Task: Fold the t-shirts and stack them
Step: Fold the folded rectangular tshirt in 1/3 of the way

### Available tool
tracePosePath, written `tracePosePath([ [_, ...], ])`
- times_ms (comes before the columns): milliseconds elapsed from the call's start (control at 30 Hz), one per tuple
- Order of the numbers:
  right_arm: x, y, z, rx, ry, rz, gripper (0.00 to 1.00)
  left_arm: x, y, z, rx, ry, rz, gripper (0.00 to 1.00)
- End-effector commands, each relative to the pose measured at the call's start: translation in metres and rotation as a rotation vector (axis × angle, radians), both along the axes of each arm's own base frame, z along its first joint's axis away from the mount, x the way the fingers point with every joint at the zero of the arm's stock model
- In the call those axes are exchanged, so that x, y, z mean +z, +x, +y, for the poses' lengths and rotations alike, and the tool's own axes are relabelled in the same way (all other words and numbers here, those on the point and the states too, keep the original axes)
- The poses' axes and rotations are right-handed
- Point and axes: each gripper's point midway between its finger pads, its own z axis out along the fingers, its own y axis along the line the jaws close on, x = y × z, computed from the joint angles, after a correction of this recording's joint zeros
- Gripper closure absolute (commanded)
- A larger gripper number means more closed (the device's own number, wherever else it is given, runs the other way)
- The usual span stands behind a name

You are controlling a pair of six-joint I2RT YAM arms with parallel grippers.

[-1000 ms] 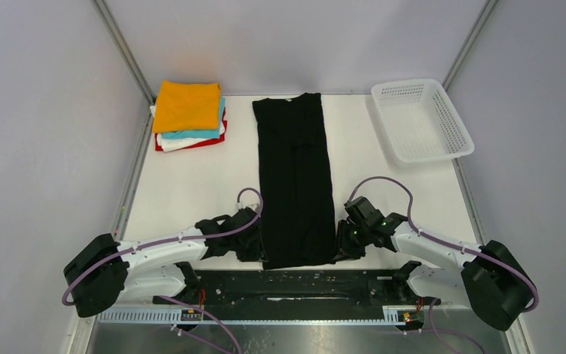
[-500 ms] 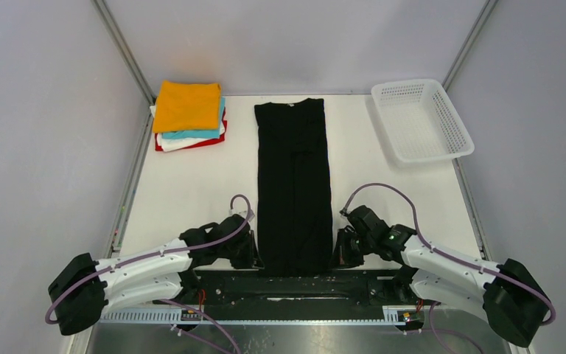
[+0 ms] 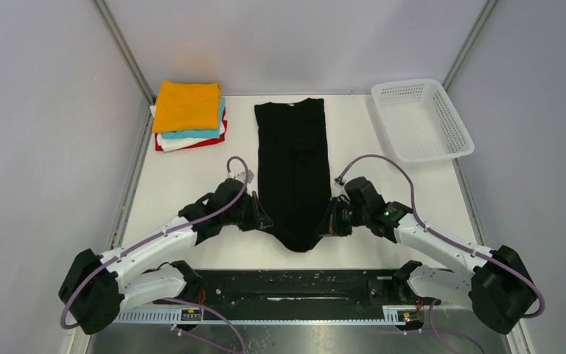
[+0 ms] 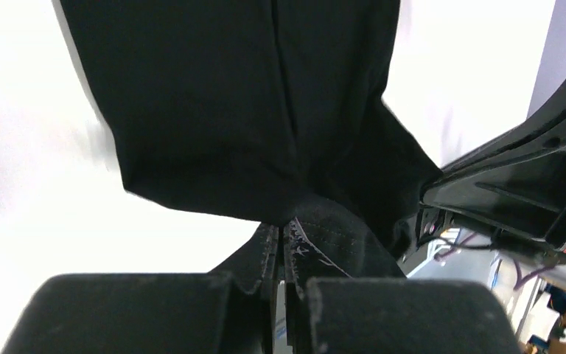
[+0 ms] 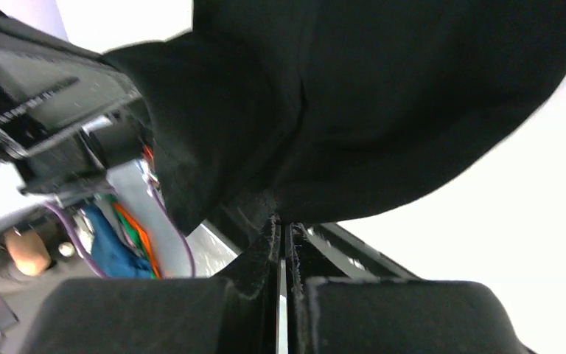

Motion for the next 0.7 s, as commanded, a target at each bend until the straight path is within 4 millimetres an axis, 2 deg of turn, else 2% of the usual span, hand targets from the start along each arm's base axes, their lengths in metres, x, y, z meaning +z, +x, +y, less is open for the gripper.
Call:
tracePosePath([
  [0, 0.027, 0.062, 0.004, -0.11, 0.062, -0.113, 1.0, 0.032, 0.054, -0.011, 0.028, -0.039, -0.129, 1.0],
  [133, 0.05, 0.105, 0.006, -0.147, 0.09, -0.164, 1.0, 0.028, 0.093, -0.003, 0.062, -0.005, -0.084, 1.0],
  [233, 0.057, 0.133, 0.005, -0.167, 0.082, -0.189, 1.0, 0.033, 0.12, 0.0, 0.09, -0.01, -0.086, 1.0],
  [400, 0.059, 0.176, -0.003, -0.214, 0.071, -0.191, 1.0, 0.032, 0.16, 0.01, 0.155, 0.016, -0.081, 1.0],
  [567, 0.055, 0.209, -0.009, -0.243, 0.055, -0.192, 1.0, 0.03, 0.194, 0.013, 0.179, 0.046, -0.082, 1.0],
  [667, 0.049, 0.227, -0.011, -0.247, 0.057, -0.175, 1.0, 0.021, 0.212, 0.015, 0.191, 0.078, -0.064, 1.0],
])
